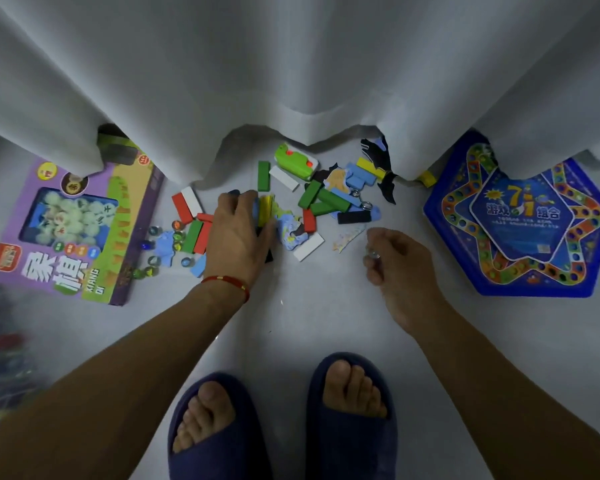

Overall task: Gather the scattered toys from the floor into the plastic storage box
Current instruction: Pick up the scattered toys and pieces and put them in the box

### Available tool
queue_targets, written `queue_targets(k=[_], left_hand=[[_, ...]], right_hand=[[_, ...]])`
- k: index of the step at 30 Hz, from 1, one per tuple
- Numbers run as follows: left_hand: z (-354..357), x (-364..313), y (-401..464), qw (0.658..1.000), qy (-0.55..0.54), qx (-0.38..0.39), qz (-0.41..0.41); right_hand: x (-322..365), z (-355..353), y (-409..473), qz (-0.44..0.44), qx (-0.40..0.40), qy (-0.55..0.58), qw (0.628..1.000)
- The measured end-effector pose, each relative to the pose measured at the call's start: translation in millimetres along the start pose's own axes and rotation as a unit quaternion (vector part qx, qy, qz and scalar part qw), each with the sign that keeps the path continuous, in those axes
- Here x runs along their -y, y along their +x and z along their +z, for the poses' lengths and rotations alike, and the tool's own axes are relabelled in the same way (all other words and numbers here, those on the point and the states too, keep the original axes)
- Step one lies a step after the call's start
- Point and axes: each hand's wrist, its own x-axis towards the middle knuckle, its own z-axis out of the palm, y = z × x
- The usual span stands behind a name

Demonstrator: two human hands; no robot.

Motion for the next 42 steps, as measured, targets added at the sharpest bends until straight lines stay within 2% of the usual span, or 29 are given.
queue_targets(k=[2,4,5,7,8,9,10,11,13,15,17,20,23,24,25,27,30,31,32,33,35,40,42], left_hand=[[2,-2,10,0.999,0.028,0.028,0.017],[1,-5,19,0.997,0.048,0.053,0.021],[0,-7,23,0.996,0.056,0.067,0.018],[-2,-10,30,0.992,0.075,0.098,0.006],[-3,-12,33,0.989,0.093,0.114,0.004],[-2,-13,34,0.984,0.119,0.131,0.011],[-1,-14,36,0.978,0.145,0.146,0.026],[-1,-15,36,0.974,0.165,0.154,0.037],[-1,-18,37,0.972,0.168,0.159,0.031],[-3,-23,38,0.981,0.132,0.144,0.012],[-4,-32,39,0.990,0.080,0.115,0.020],[-1,-45,42,0.991,0.056,0.106,0.063],[7,-53,48,0.990,0.045,0.114,0.071],[9,-55,49,0.991,0.041,0.113,0.064],[11,-57,50,0.992,0.038,0.109,0.056],[15,-59,52,0.993,0.031,0.108,0.047],[23,-56,54,0.991,0.046,0.117,0.054],[26,-54,55,0.989,0.058,0.120,0.058],[28,-53,55,0.989,0.066,0.122,0.058],[30,-53,56,0.988,0.072,0.123,0.057],[31,-56,58,0.987,0.081,0.130,0.050],[12,-65,44,0.988,0.068,0.138,0.019],[-11,-69,26,0.992,0.005,0.129,0.007]], right_hand=[[12,4,-6,0.105,0.054,0.235,0.965],[21,3,-3,0.142,0.104,0.315,0.933],[25,3,1,0.144,0.120,0.303,0.934],[34,6,13,0.098,0.129,0.180,0.970],[38,9,22,0.034,0.115,0.060,0.991],[40,12,29,-0.051,0.087,-0.084,0.991],[42,14,37,-0.149,0.055,-0.216,0.964],[42,16,45,-0.242,0.028,-0.317,0.917],[41,18,54,-0.346,0.012,-0.439,0.829],[39,23,58,-0.355,0.018,-0.541,0.762],[38,28,60,-0.334,0.020,-0.620,0.710],[40,37,61,-0.302,0.031,-0.681,0.666],[38,40,61,-0.325,0.020,-0.721,0.612],[38,40,62,-0.333,0.014,-0.717,0.613],[38,39,61,-0.336,0.010,-0.695,0.635],[41,38,59,-0.319,0.021,-0.600,0.734],[51,32,46,-0.209,0.033,-0.324,0.922],[54,27,41,-0.142,0.050,-0.221,0.964],[57,22,35,-0.072,0.085,-0.123,0.986],[59,17,30,-0.012,0.126,-0.038,0.991],[60,6,21,0.058,0.198,0.065,0.976],[55,-1,-4,0.061,0.299,0.134,0.943],[62,1,-20,0.071,0.350,0.132,0.925]])
